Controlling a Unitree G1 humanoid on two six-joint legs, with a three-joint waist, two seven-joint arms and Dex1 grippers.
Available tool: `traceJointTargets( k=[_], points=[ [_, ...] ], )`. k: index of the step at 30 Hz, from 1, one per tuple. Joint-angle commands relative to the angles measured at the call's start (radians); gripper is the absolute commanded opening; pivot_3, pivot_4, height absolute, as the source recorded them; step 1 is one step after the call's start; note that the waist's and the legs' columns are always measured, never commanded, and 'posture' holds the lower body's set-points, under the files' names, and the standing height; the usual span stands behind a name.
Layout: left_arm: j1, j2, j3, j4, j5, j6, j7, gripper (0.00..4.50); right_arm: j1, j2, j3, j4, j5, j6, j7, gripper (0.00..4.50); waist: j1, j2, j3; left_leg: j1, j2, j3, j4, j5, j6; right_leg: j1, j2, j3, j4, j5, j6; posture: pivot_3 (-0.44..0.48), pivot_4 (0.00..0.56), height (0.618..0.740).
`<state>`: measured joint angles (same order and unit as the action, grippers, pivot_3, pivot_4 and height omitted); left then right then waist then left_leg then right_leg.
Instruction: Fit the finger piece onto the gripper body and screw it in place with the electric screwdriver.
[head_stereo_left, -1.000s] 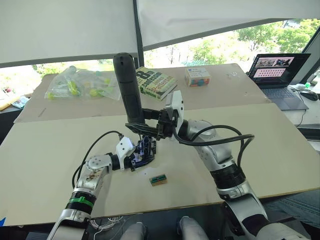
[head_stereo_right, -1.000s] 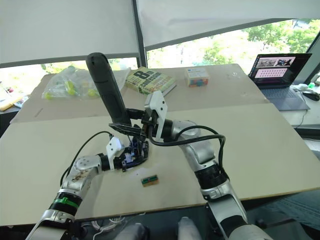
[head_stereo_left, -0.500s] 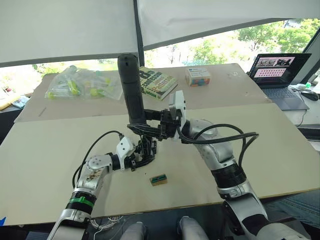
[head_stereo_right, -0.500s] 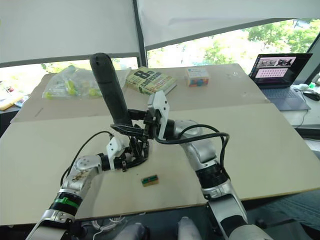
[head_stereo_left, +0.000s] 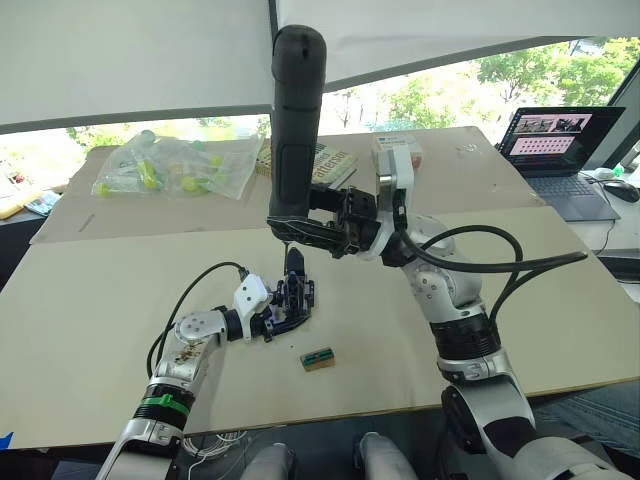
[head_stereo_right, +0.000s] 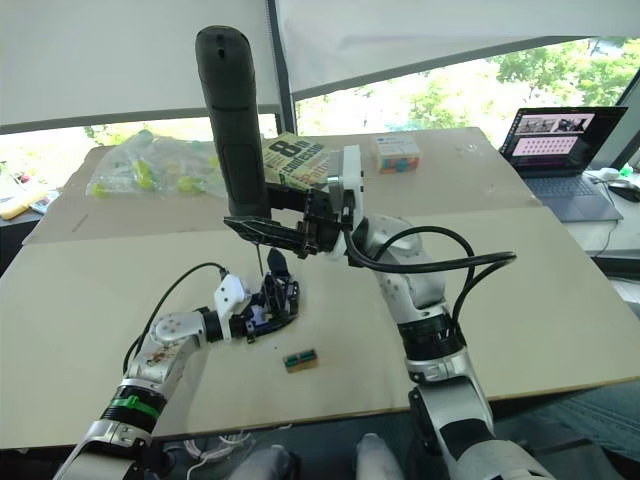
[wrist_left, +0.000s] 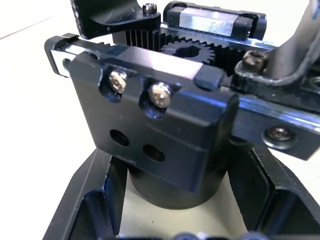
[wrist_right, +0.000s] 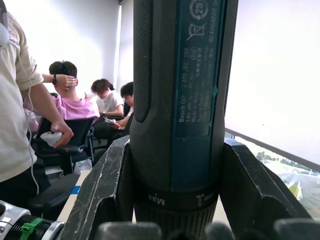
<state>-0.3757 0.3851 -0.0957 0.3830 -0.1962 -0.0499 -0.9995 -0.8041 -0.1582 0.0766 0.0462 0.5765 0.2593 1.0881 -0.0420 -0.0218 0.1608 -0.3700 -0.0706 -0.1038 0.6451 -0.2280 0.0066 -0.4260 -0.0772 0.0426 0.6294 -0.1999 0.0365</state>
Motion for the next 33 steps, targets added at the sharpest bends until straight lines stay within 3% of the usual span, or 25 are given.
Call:
traceJointTargets(
  k=[1, 3, 6, 18, 25, 29, 33],
  points=[
    [0.011, 0.002, 0.009, 0.038, 0.002, 0.021, 0.013, 2.35, -0.017, -0.014, -0.046, -0.071, 0.066, 0.001, 0.018, 1.95, 0.0, 0.0, 0.0, 0.0, 0.0, 0.0, 0.0, 0.0, 0.0, 0.0, 0.0, 0.0, 0.0, 0.0, 0.0, 0.0, 0.15, 0.74],
    [0.015, 0.005, 0.009, 0.031, -0.004, 0.028, 0.009, 3.39, -0.012, -0.023, -0.054, -0.087, 0.088, 0.012, 0.026, 1.95, 0.0, 0.0, 0.0, 0.0, 0.0, 0.0, 0.0, 0.0, 0.0, 0.0, 0.0, 0.0, 0.0, 0.0, 0.0, 0.0, 0.15, 0.74],
    [0.02, 0.008, 0.01, 0.024, -0.003, 0.033, 0.011, 4.43, -0.005, -0.035, -0.063, -0.111, 0.118, 0.025, 0.032, 1.95, 0.0, 0.0, 0.0, 0.0, 0.0, 0.0, 0.0, 0.0, 0.0, 0.0, 0.0, 0.0, 0.0, 0.0, 0.0, 0.0, 0.15, 0.74],
    [0.065, 0.042, 0.061, -0.035, -0.036, 0.032, 0.015, 4.43, -0.015, -0.117, -0.138, -0.187, 0.226, 0.111, -0.003, 1.95, -0.006, 0.0, 0.0, 0.0, 0.001, 0.0, -0.001, 0.0, 0.0, -0.001, 0.001, 0.0, 0.0, 0.0, 0.0, 0.0, 0.15, 0.74],
    [0.15, 0.129, 0.122, -0.136, -0.107, 0.053, -0.043, 4.43, 0.0, -0.183, -0.206, -0.21, 0.277, 0.157, -0.046, 1.95, -0.003, 0.001, 0.001, -0.002, 0.002, 0.0, -0.001, 0.0, 0.0, -0.003, 0.0, 0.0, -0.001, 0.0, 0.0, 0.0, 0.15, 0.74],
    [0.219, 0.189, 0.177, -0.173, -0.15, 0.03, -0.092, 4.43, 0.026, -0.215, -0.261, -0.238, 0.323, 0.188, -0.098, 1.95, -0.001, 0.001, 0.001, -0.004, 0.002, 0.0, -0.001, 0.0, 0.0, -0.004, 0.0, 0.0, -0.002, 0.0, 0.0, 0.0, 0.15, 0.74],
    [0.315, 0.266, 0.323, -0.157, -0.251, -0.037, -0.192, 4.43, 0.107, -0.348, -0.337, -0.232, 0.291, 0.175, -0.064, 1.95, 0.005, 0.0, 0.001, -0.013, 0.001, 0.0, 0.0, 0.0, 0.0, -0.011, -0.001, 0.0, -0.002, 0.0, -0.001, 0.0, 0.15, 0.74]
  ],
)
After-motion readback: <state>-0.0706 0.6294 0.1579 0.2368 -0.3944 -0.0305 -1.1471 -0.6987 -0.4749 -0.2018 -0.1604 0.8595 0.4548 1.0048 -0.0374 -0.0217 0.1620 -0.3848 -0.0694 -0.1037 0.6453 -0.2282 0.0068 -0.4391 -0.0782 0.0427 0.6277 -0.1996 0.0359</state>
